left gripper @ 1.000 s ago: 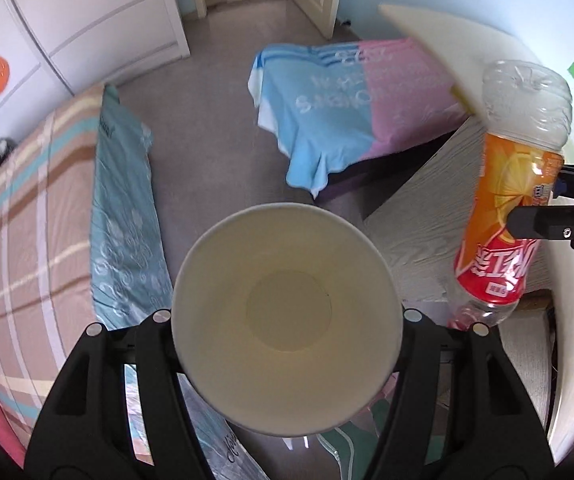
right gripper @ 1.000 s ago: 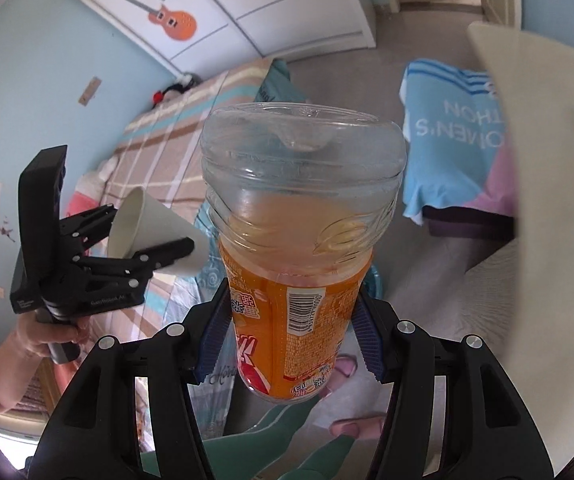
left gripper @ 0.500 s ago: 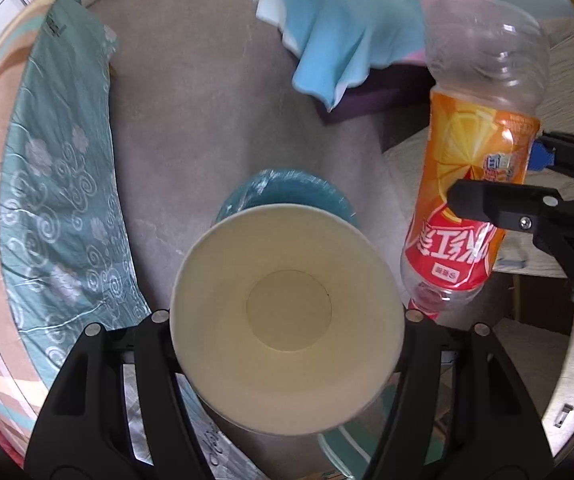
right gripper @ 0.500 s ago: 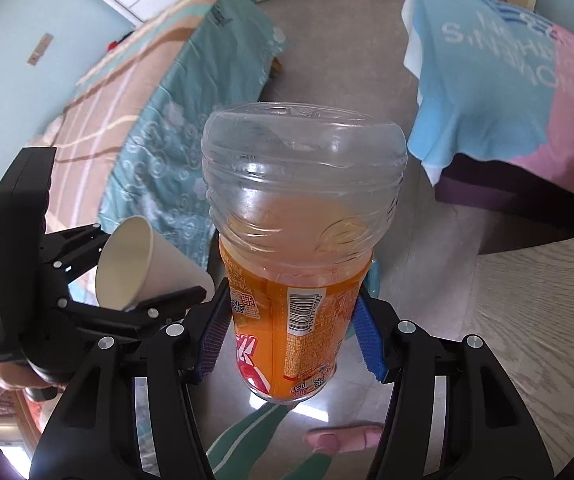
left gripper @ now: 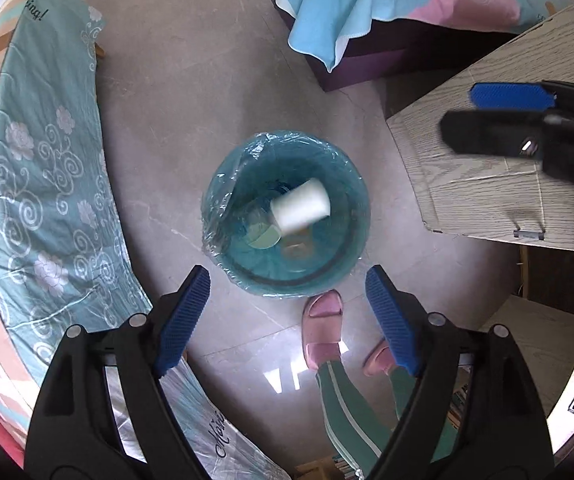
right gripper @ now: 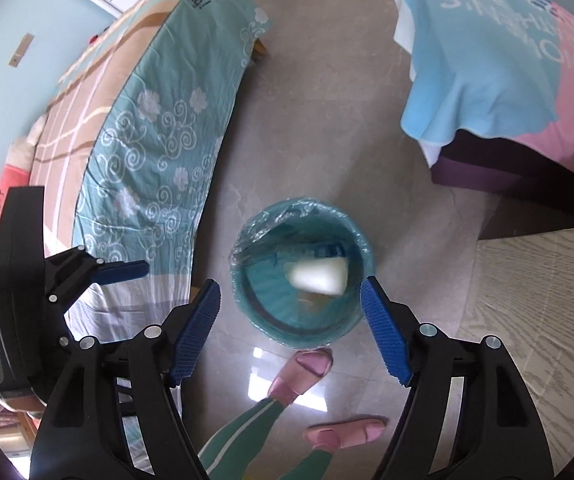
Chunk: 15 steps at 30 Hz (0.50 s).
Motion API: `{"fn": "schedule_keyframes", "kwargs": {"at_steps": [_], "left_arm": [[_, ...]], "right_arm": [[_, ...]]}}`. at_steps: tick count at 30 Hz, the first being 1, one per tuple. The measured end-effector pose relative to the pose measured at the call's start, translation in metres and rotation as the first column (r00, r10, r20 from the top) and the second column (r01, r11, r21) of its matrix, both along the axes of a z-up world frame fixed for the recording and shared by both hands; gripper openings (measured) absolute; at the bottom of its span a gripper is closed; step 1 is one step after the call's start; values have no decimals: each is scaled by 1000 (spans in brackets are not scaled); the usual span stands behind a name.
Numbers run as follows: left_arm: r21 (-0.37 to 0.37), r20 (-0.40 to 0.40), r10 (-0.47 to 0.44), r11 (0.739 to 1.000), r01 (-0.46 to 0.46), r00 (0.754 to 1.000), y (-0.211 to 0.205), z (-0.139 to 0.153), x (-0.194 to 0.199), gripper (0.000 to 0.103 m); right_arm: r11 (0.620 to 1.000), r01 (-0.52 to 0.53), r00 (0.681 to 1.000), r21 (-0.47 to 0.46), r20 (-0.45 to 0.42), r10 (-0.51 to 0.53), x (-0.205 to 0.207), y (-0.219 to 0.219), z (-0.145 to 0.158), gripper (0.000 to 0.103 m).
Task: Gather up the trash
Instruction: 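Open both tools to drop the cup and orange bottle into the bin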
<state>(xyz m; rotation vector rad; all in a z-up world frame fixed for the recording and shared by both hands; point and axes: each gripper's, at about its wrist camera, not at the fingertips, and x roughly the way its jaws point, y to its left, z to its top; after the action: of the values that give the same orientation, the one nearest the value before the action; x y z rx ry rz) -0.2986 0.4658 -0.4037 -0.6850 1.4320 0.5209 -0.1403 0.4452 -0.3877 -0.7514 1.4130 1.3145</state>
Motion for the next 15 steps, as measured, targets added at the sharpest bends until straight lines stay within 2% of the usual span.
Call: {"fn": "schedule_keyframes", "kwargs": {"at_steps": [3,7,10,15], "left_arm": [[13,12,6,1000,-7,1000,2,14,-5,78],[33,34,0,999,-1,999,-2,47,-10,78],[44,57,-37,998,34,998,-11,80,-11,78],[84,94,-167,984,159,982,-39,150,-4,78]], "right_arm": [[1000,11,1000,16,8,-11,8,-6,19,73],[998,32,999,47,-2,-32,14,-21,53,73],[995,35,999,92,-20,-33,15,-39,92,74],[977,40,998,208,-56,-29,20,-85,181,75]]}}
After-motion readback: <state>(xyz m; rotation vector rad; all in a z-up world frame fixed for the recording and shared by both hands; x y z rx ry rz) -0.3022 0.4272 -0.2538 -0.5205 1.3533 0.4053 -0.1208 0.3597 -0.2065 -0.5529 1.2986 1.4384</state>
